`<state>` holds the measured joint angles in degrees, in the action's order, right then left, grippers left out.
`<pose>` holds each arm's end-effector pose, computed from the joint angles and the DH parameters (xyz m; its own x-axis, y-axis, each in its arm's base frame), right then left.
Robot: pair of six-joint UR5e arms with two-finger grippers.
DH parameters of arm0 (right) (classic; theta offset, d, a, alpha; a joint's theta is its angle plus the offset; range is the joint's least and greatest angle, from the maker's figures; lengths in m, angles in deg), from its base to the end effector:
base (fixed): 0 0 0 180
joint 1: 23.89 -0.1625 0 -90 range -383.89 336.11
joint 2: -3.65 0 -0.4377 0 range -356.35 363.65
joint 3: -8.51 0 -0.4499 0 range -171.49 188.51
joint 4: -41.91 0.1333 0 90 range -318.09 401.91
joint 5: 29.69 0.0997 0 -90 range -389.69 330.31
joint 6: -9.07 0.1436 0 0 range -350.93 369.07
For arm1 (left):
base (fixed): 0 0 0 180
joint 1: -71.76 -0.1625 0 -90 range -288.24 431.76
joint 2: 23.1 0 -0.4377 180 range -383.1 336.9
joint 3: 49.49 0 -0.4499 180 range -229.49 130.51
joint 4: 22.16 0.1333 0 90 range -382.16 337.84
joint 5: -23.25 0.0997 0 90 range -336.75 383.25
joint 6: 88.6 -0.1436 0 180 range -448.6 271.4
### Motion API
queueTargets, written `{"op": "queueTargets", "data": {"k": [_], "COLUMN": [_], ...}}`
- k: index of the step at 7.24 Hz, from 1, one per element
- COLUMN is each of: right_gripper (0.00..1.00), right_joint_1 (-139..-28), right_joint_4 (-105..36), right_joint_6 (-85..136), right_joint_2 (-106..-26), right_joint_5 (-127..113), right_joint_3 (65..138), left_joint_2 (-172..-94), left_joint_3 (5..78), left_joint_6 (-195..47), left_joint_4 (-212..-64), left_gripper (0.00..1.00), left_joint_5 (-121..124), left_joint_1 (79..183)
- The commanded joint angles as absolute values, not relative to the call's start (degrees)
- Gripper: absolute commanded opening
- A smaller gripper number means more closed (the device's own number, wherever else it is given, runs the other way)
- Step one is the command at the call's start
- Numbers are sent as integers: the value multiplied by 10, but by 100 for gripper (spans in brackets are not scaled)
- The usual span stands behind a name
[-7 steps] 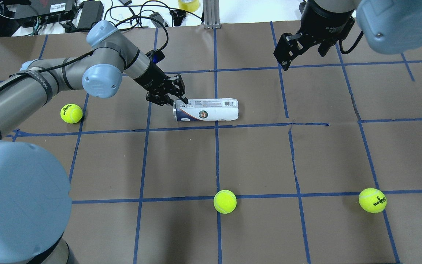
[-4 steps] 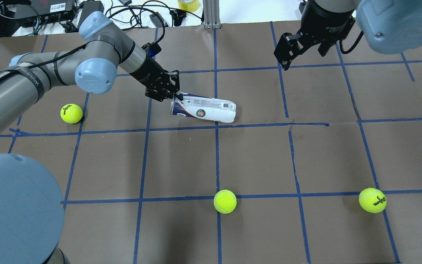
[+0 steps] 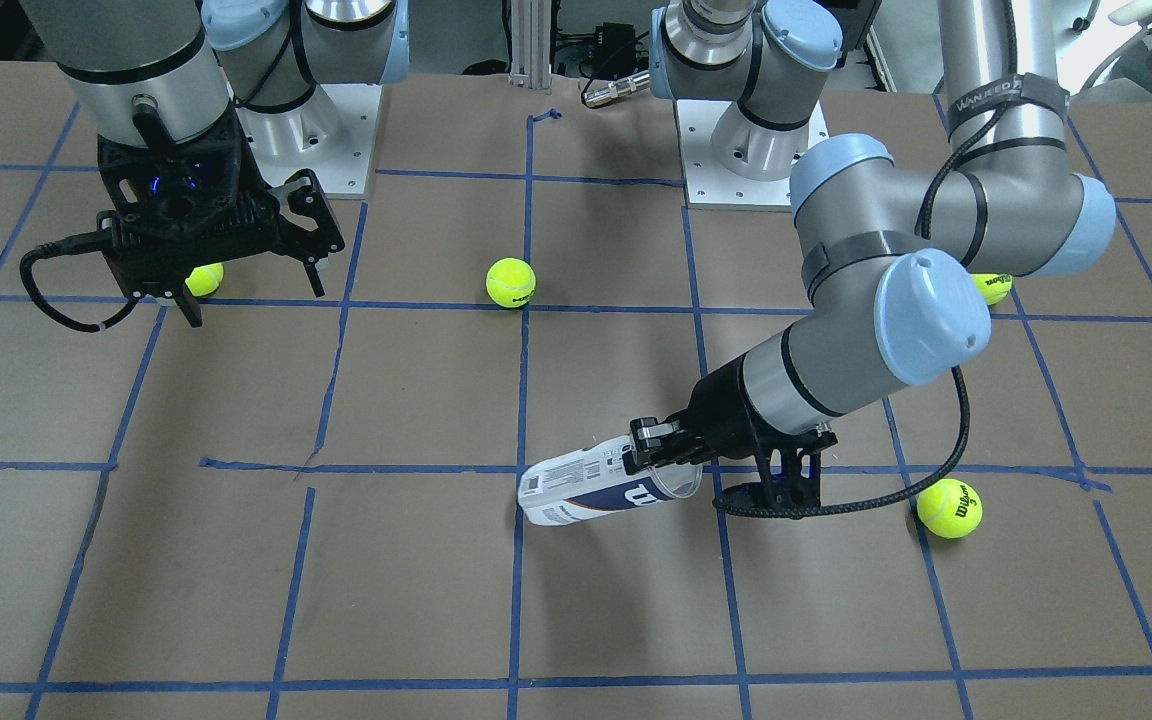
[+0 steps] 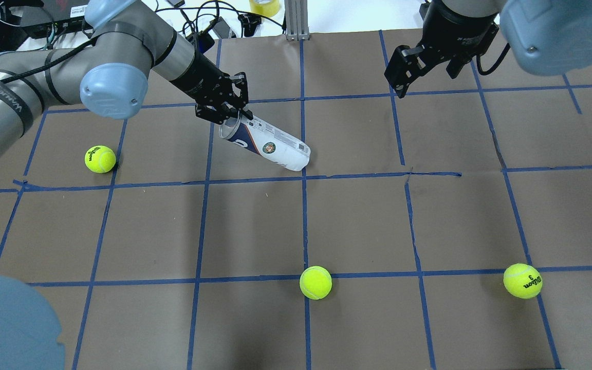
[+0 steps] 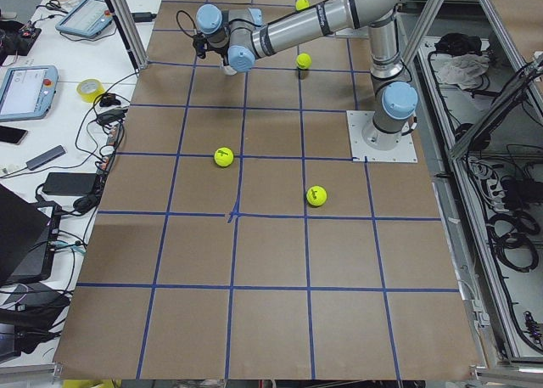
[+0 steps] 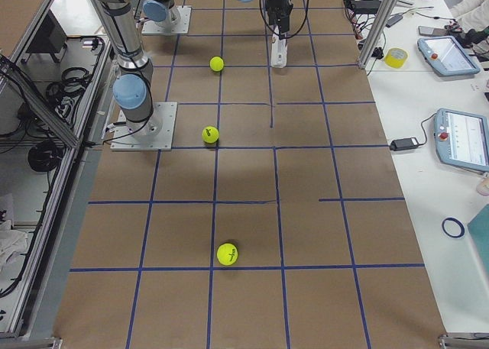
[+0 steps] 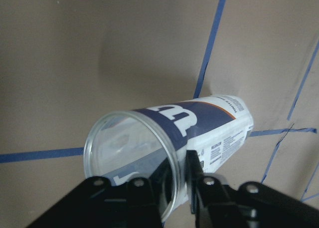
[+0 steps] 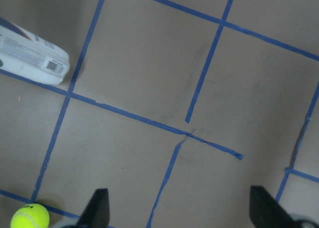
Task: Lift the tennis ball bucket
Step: 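Lift and tilt the can upright with the left gripper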
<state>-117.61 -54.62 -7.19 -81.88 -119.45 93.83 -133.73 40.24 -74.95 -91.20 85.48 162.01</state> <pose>0.1725 -0.5899 0.4696 -0.9399 -0.3402 0.0289 -0.3413 0.9331 -0.1138 -0.2032 -0.6762 0.2896 -0.8608 -0.2275 0.4552 -0.2046 0.9738 0.0998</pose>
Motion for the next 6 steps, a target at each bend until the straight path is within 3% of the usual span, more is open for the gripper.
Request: {"op": "queueTargets", "data": {"k": [1,3,6], "right_gripper": [100,100,100], "right_joint_1": [-1177,-1177,-1176], "right_joint_4": [-545,-543,-495], "right_joint_6": [-72,-71,-59], "right_joint_2": [-823,-831,-836], "right_joint_5": [-1199,-1197,-1200], "right_joint_3": [938,938,931], "left_joint_2": [-1307,-1323,-1350], "left_joint_3": [383,379,373], "left_joint_6": [-735,-719,-741], "left_joint_4": [-864,-762,-773], "left_gripper": [0,0,0], "left_joint_5": [947,1121,1161], "left_joint_1": [1653,1730,1750]}}
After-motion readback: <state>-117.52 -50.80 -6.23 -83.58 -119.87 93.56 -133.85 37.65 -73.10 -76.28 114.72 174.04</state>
